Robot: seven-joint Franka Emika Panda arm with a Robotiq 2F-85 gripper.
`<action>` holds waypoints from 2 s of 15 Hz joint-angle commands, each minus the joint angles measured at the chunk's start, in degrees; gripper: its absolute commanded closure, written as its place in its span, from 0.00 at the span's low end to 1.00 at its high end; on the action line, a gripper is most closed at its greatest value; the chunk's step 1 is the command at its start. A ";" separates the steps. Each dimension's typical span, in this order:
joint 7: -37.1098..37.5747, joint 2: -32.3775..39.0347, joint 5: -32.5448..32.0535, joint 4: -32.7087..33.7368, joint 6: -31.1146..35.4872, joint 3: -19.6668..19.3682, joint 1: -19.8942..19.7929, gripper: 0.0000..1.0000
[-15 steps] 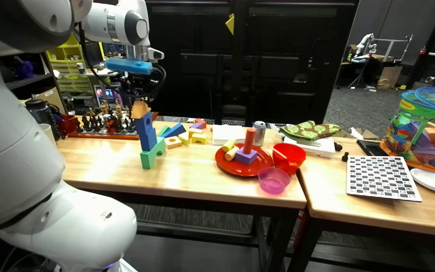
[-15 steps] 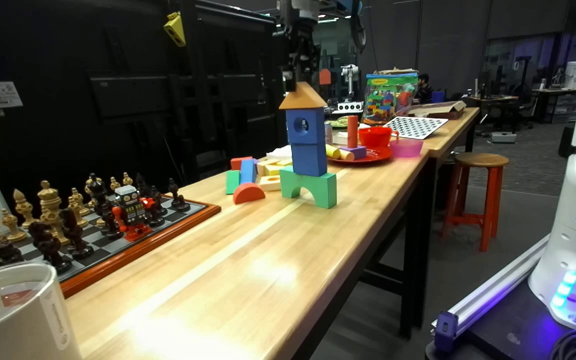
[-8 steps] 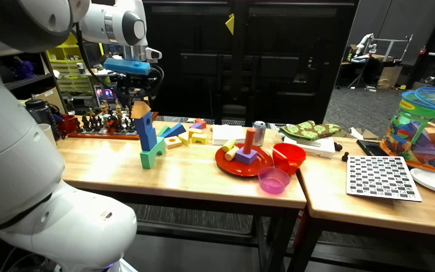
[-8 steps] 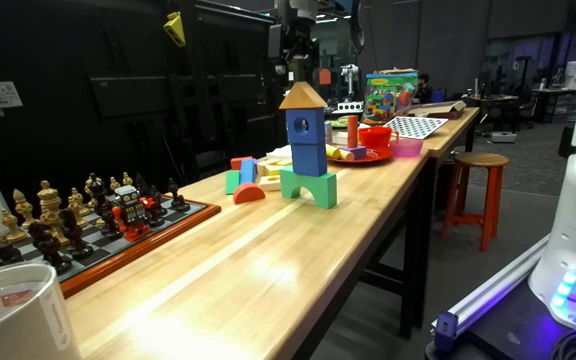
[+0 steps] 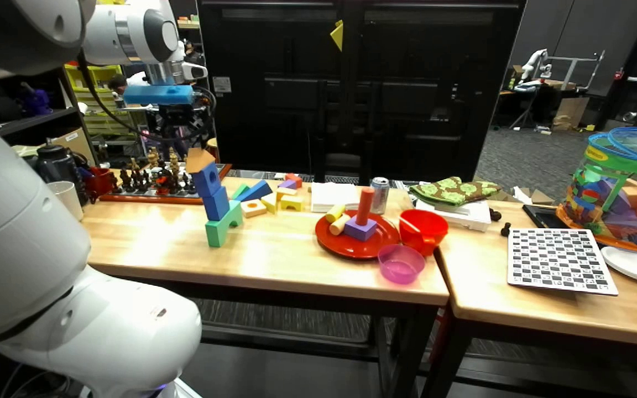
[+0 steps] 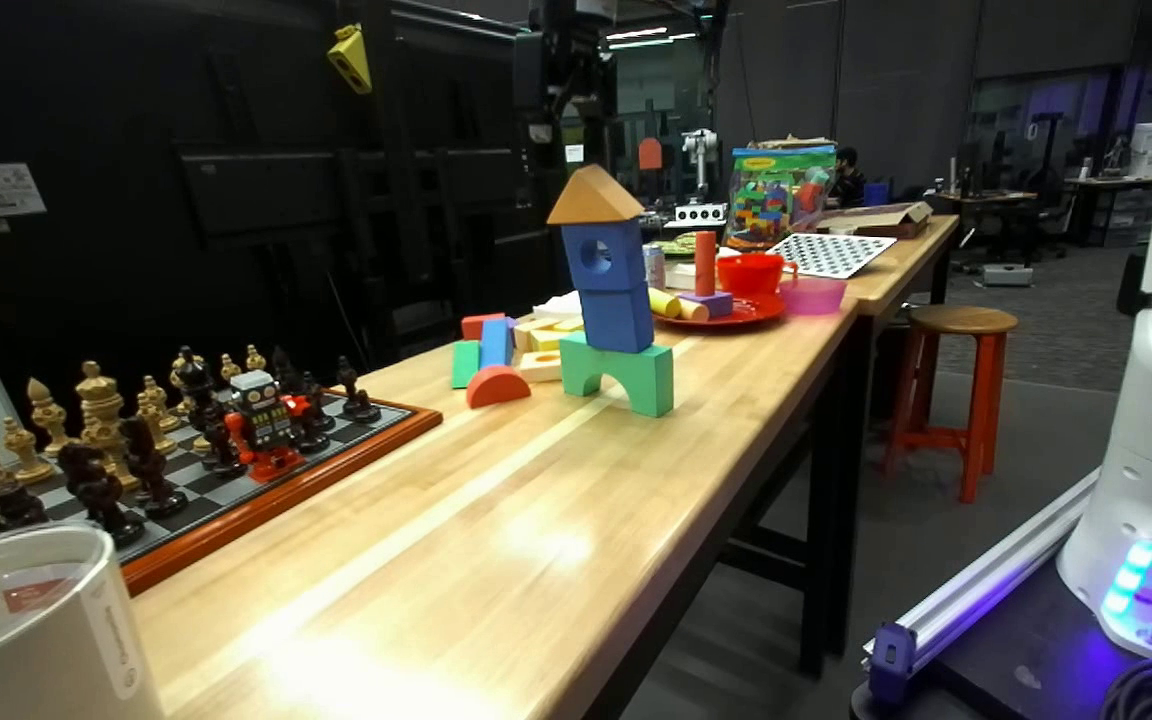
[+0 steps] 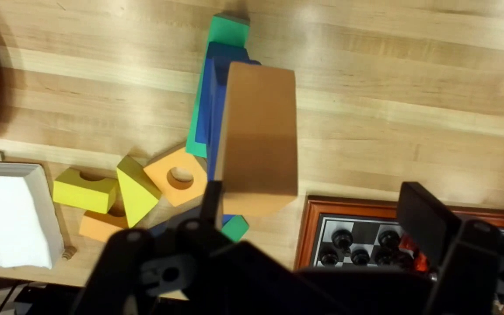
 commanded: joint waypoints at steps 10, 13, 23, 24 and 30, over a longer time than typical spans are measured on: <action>6.87 0.30 -14.71 -0.36 -1.00 7.21 2.07 0.00; 5.69 0.82 -17.90 -0.61 0.14 8.32 2.98 0.00; -6.81 -2.49 -28.27 -9.45 6.46 9.86 8.55 0.00; -7.53 -3.03 -29.29 -10.74 7.33 9.74 8.82 0.00; -12.41 -5.36 -34.13 -16.91 12.90 8.63 9.04 0.00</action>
